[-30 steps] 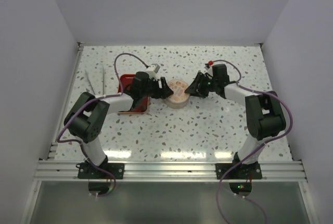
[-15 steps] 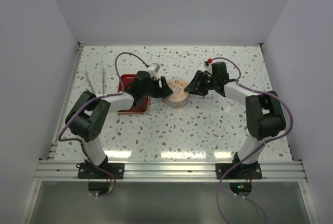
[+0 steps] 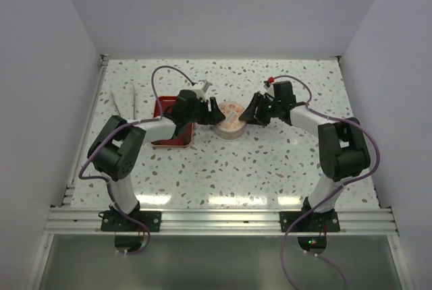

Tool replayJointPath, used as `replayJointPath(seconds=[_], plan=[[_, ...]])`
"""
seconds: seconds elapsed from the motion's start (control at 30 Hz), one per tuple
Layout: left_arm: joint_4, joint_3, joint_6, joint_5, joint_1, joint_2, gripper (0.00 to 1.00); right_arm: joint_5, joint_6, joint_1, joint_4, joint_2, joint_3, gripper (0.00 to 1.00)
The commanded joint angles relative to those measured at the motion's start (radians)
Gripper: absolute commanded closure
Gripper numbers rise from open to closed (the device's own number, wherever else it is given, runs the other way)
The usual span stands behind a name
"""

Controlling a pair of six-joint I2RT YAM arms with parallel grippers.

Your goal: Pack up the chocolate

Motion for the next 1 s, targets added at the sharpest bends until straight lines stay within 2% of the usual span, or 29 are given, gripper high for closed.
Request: replayJointPath(seconds=[0.0, 0.37, 0.47, 0.8, 0.97], plan=[[-0.034, 0.038, 0.021, 0.015, -0.015, 0.023, 0.32, -0.015, -0.022, 0.024, 0.006, -0.002, 0.06, 0.5], [-0.072, 0.057, 0.045, -0.019, -0.015, 0.022, 0.33, 0.038, -0.051, 0.024, -0.025, 0.001, 0.086, 0.45], [-0.085, 0.066, 0.05, -0.022, -0.017, 0.027, 0.32, 0.047, -0.057, 0.024, -0.034, 0.003, 0.092, 0.41], [-0.117, 0.092, 0.073, -0.046, -0.015, 0.032, 0.32, 0.065, -0.064, 0.024, -0.039, 0.008, 0.112, 0.4], [-0.129, 0.106, 0.077, -0.053, -0.015, 0.035, 0.28, 0.09, -0.073, 0.022, -0.051, 0.012, 0.132, 0.39]])
